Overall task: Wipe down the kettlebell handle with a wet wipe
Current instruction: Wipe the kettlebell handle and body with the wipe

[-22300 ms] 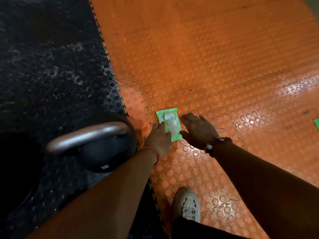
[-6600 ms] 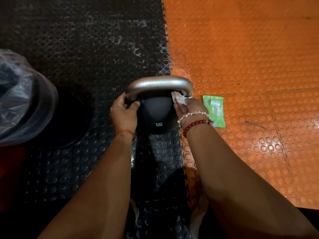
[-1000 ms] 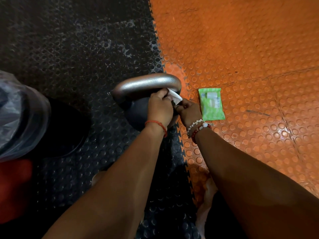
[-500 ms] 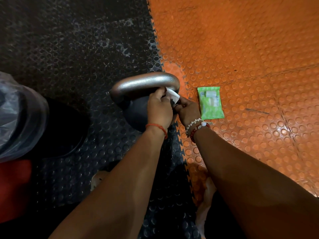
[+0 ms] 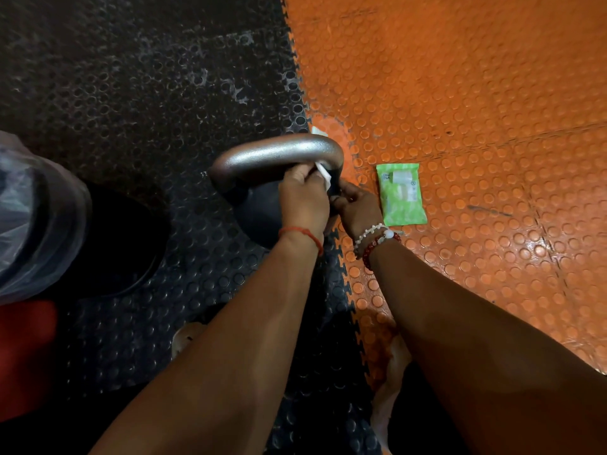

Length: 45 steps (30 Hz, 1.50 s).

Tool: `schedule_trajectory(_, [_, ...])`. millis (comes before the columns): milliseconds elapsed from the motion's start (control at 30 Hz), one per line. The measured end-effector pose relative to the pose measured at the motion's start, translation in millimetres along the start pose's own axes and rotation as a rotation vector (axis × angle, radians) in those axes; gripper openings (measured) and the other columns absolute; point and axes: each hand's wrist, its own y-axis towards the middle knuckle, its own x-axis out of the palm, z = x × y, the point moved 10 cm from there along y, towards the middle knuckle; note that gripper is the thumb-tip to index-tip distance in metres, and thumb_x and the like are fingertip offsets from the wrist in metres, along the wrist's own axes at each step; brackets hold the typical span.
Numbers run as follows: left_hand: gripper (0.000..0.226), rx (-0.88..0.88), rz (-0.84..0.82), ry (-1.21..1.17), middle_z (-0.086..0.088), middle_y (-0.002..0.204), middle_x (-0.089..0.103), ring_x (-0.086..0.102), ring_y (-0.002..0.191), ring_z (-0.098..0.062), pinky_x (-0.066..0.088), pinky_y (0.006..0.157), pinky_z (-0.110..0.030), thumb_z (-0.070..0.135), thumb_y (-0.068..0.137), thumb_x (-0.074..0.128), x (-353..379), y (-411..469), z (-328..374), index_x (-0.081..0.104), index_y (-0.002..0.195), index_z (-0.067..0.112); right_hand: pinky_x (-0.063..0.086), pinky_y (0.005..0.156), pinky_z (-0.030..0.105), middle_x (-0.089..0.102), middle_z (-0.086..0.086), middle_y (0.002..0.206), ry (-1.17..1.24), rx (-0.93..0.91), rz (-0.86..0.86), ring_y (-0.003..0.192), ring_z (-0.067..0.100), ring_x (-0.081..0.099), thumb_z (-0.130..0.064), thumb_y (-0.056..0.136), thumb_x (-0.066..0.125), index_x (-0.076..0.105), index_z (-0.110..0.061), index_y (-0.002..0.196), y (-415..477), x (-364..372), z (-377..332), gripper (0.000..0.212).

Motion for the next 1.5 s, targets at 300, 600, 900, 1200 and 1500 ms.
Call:
schedule_trajectory(300, [0.024,-0.063,-0.036,-0.090,0.002,0.084,0.064,0.059,0.080,-0.007,0.049,0.081,-0.024,-0.003,0.096,0.047,0.5,-8.3,10.3,0.066,0.095,0.013,0.044,0.102,0.031,0.058,0.011,0.128,0.003,0.014,0.000,0.114,0.018,0.055,0.004,0.086,0.055,0.052,-0.002,0.132,0.1,0.1,2.6,0.046])
schedule_trajectory(600, [0.023,-0.098,-0.022,-0.318,-0.002,0.083,0.063,0.060,0.078,-0.006,0.052,0.074,-0.017,-0.006,0.096,0.044,1.5,-15.2,17.5,0.062,0.107,0.004,0.044,0.082,0.012,0.055,0.001,0.111,-0.034,0.009,0.010,0.106,0.013,0.051,0.002,0.087,0.056,0.051,-0.002,0.133,2.0,-1.1,3.4,0.046])
schedule_trajectory(900, [0.025,-0.131,-0.016,-0.395,-0.006,0.088,0.063,0.060,0.082,-0.010,0.051,0.082,-0.022,-0.008,0.096,0.043,0.0,-19.4,13.5,0.061,0.110,0.002,0.043,0.099,0.025,0.057,0.013,0.130,-0.039,0.008,0.010,0.120,0.022,0.053,0.002,0.086,0.056,0.052,-0.002,0.132,0.2,-1.4,1.2,0.046])
schedule_trajectory(1200, [0.029,-0.141,-0.032,-0.379,-0.005,0.095,0.065,0.061,0.089,-0.010,0.050,0.092,-0.027,-0.007,0.097,0.042,2.7,-24.1,11.0,0.060,0.118,0.000,0.042,0.085,0.013,0.057,0.014,0.129,-0.072,-0.026,0.000,0.116,0.020,0.054,0.004,0.087,0.054,0.052,-0.002,0.132,-0.8,-2.3,-4.4,0.045])
schedule_trajectory(1500, [0.031,-0.163,-0.033,-0.449,-0.005,0.090,0.063,0.061,0.085,-0.011,0.053,0.083,-0.022,-0.008,0.095,0.042,-0.7,-26.8,9.6,0.059,0.119,0.001,0.042,0.071,0.003,0.059,0.016,0.125,-0.068,-0.034,0.007,0.106,0.015,0.052,0.003,0.087,0.055,0.051,-0.001,0.132,0.8,-1.7,-3.1,0.045])
